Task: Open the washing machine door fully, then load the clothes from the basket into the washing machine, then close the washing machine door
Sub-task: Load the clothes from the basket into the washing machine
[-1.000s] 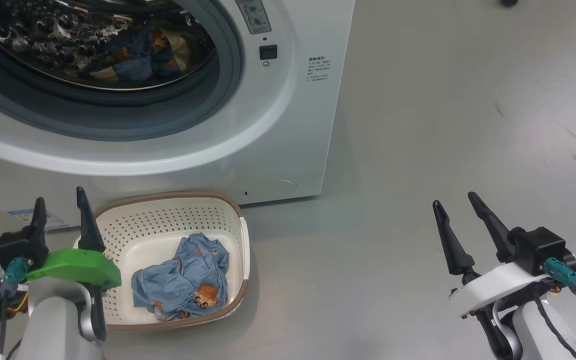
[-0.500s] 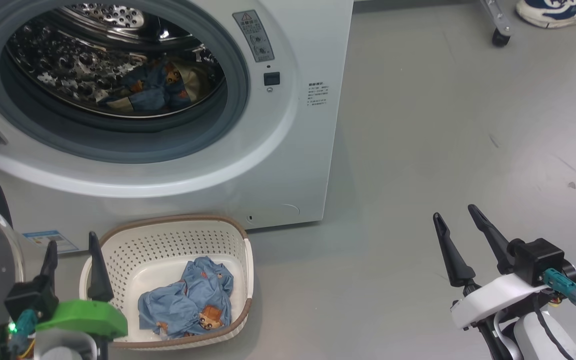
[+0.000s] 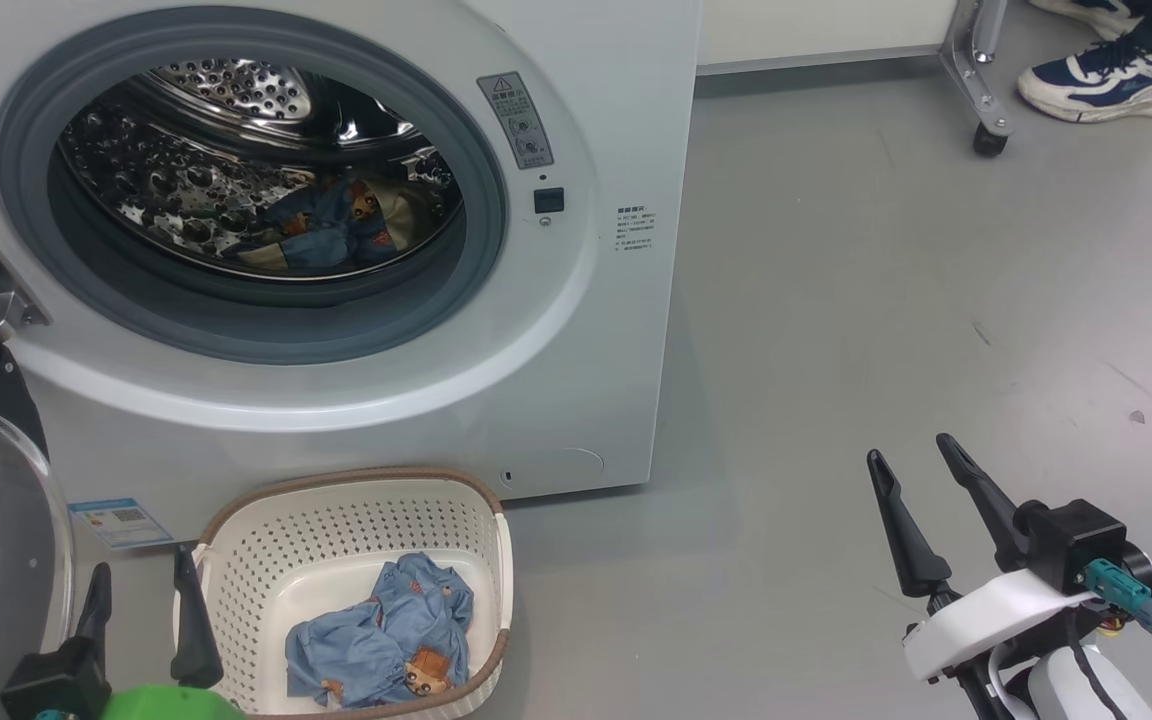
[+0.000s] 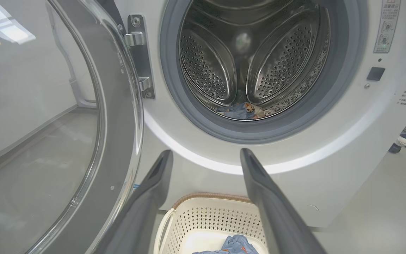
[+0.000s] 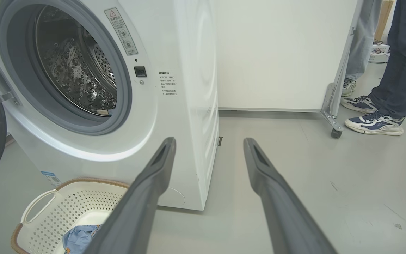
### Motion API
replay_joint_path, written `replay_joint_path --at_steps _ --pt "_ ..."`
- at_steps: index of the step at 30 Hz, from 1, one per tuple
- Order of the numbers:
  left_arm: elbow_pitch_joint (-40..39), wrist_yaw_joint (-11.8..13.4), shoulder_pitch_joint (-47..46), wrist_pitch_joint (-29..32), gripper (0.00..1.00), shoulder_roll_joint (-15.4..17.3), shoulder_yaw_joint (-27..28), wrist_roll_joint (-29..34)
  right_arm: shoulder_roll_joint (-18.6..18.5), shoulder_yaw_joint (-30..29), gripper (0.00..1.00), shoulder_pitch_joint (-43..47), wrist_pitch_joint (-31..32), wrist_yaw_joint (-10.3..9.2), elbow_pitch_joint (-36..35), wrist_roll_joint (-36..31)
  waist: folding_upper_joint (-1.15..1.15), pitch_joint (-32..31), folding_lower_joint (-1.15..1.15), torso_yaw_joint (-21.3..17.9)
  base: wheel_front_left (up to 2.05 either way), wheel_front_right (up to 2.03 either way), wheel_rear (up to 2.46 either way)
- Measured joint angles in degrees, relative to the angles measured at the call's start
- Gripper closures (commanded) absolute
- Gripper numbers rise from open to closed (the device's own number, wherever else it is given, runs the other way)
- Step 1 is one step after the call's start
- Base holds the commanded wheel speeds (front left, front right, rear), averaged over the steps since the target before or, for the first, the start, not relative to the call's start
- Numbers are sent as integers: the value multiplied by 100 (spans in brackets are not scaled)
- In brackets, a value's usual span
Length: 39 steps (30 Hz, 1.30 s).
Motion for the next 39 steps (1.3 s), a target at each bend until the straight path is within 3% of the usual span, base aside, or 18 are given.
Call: replay_joint_path --at_steps 24,39 --pt "-542 192 587 0 0 11 -144 -197 59 55 0 132 0 0 -36 -5 0 -236 0 3 0 0 0" --pt "-760 199 680 0 0 15 -258 -98 105 166 0 130 0 0 -185 -4 0 183 0 -72 0 0 0"
